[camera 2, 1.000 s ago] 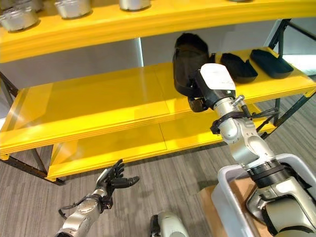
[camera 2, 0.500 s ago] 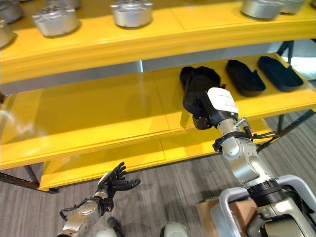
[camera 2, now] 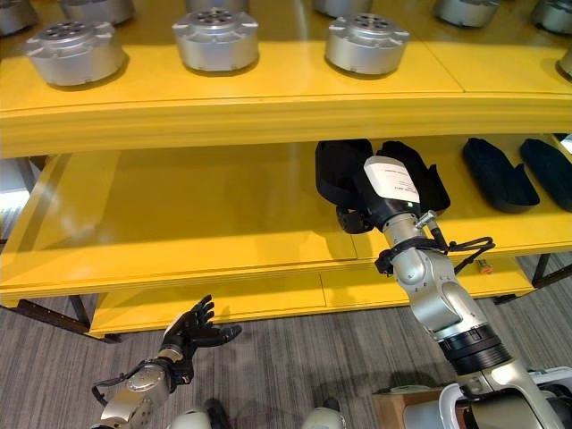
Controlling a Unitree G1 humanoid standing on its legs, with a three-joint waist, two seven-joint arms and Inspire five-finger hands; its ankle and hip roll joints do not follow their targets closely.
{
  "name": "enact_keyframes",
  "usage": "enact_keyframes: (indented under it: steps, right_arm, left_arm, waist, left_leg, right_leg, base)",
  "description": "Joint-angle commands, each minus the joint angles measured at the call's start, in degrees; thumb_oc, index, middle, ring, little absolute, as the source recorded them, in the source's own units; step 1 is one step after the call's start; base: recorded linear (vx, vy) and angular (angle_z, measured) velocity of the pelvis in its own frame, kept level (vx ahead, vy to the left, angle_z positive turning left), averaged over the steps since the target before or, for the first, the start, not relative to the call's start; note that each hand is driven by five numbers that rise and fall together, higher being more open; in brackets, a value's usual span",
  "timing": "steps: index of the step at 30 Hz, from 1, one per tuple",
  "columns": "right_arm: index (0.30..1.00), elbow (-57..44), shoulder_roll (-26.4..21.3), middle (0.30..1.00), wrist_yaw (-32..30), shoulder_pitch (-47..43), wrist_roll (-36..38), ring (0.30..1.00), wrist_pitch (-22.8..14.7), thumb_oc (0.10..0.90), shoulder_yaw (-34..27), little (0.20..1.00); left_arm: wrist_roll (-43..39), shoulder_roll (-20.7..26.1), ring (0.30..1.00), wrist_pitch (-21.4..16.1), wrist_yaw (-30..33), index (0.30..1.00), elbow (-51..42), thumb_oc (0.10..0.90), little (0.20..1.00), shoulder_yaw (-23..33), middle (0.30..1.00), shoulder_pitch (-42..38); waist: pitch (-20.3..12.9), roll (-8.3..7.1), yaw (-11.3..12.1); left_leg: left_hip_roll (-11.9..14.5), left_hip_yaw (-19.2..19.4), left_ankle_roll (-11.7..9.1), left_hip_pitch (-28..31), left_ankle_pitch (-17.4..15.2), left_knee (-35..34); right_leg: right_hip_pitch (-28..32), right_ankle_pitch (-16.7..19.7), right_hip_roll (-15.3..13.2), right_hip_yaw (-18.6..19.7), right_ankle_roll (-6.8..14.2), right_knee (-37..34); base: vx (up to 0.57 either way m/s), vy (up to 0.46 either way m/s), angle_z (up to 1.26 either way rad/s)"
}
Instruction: Move parts from the plastic box to the shelf.
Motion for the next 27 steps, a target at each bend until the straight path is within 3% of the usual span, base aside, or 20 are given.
enact_keyframes:
  steps: [1, 4, 6, 7, 8, 9, 19, 27]
  right_arm:
    - [0.300, -3.47, -1.60, 0.300, -5.37, -10.70, -2.36, 0.300, -2.48, 0.400, -4.28, 0.300]
    - [0.300, -3.12, -2.04, 0.300, -5.36, -12.99, -1.94, 0.300, -2.39, 0.400, -3.23, 0.300]
    - [0.300, -2.78, -2.83, 0.300, -5.27, -15.04, -2.13, 0.300, -2.47, 0.400, -2.12, 0.300]
    - [0.300, -2.87, -2.87, 0.300, -5.22, -14.89, -2.10, 0.300, -2.45, 0.400, -2.21, 0.300]
    - [0.300, -3.14, -1.94, 0.300, -4.79, -13.70, -2.41, 0.300, -2.90, 0.400, -1.81, 0.300]
    - [0.300, -3.62, -1.93, 0.300, -4.75, -12.56, -2.23, 0.300, -2.92, 0.400, -2.57, 0.300]
    - [0.300, -4.48, -0.43, 0.300, -4.34, -11.43, -1.19, 0.300, -3.34, 0.400, -2.43, 0.300]
    - [0.300, -5.44, 1.47, 0.300, -4.36, -10.24, -1.40, 0.300, -3.27, 0.400, -2.53, 0.300]
  left_arm:
    - [1.03, 2.24, 1.000, -3.87, -0.05, 1.000, -4.57, 0.900, 1.000, -0.58, 1.000, -1.29]
    - [0.14, 2.43, 1.000, -4.20, 0.64, 1.000, -4.59, 0.900, 1.000, 0.43, 1.000, -1.81]
    - [-0.48, 2.99, 1.000, -4.49, 1.45, 1.000, -4.27, 0.900, 1.000, 2.07, 1.000, -1.70]
    - [-0.50, 3.01, 1.000, -4.49, 1.43, 1.000, -4.27, 0.900, 1.000, 2.02, 1.000, -1.66]
    - [-0.49, 2.85, 1.000, -4.49, 1.20, 1.000, -4.33, 0.900, 1.000, 2.05, 1.000, -0.71]
    - [-0.80, 2.32, 1.000, -4.26, 1.08, 1.000, -4.35, 0.900, 1.000, 2.05, 1.000, -0.33]
    - [-1.67, 0.93, 1.000, -3.77, 0.68, 1.000, -4.74, 0.900, 1.000, 3.72, 1.000, 2.32]
    - [-1.47, 0.05, 1.000, -3.70, 0.66, 1.000, -4.54, 0.900, 1.000, 4.35, 1.000, 2.70]
  waist:
    - [-4.01, -0.25, 0.10]
    - [-3.52, -0.24, 0.01]
    - [-3.42, -1.50, 0.49]
    - [-3.21, -1.37, 0.36]
    - [-3.62, -2.10, 0.91]
    - [-3.75, -2.43, 0.72]
    - [-5.59, -1.02, 1.29]
    - [-5.70, -0.33, 1.43]
  left_leg:
    - [6.39, -1.88, -1.97, 0.75, 0.05, 1.27]
    - [7.38, -1.28, -3.52, 2.45, -0.25, 0.58]
    - [8.80, -0.21, -5.24, 3.26, 0.35, 1.83]
    - [8.97, -0.63, -5.58, 3.41, 0.05, 2.18]
    - [10.57, -1.42, -6.55, 3.33, 1.78, 2.58]
    - [11.71, -1.12, -6.54, 3.09, 4.17, 2.08]
    - [14.79, -1.30, -8.41, 6.05, 9.51, -2.08]
    - [14.80, -1.07, -8.34, 6.83, 9.22, -2.98]
  right_leg:
    - [-1.15, 13.08, -2.26, 5.97, 1.17, 0.86]
    - [-3.12, 11.88, -3.65, 3.40, 1.94, -4.08]
    - [-4.32, 11.09, -5.40, -0.27, 2.46, -9.08]
    - [-3.55, 10.88, -5.29, -0.67, 2.61, -9.36]
    - [-2.17, 7.66, -3.78, -0.03, 2.80, -8.40]
    - [-2.34, 7.12, -2.82, -0.20, 1.73, -7.85]
    - [-1.30, 0.66, 0.66, -1.42, 0.43, -2.93]
    - [-1.74, -0.51, 0.75, -1.57, 0.18, -0.84]
  base:
    - [-0.01, -0.023, 0.23]
    - [0.03, -0.069, 0.06]
    - [0.03, -0.170, -0.35]
    - [0.07, -0.184, -0.63]
    - [0.00, -0.195, -0.32]
    - [-0.01, -0.255, 0.30]
    - [0.01, -0.104, 0.04]
    - [0.00, -0.022, 0.01]
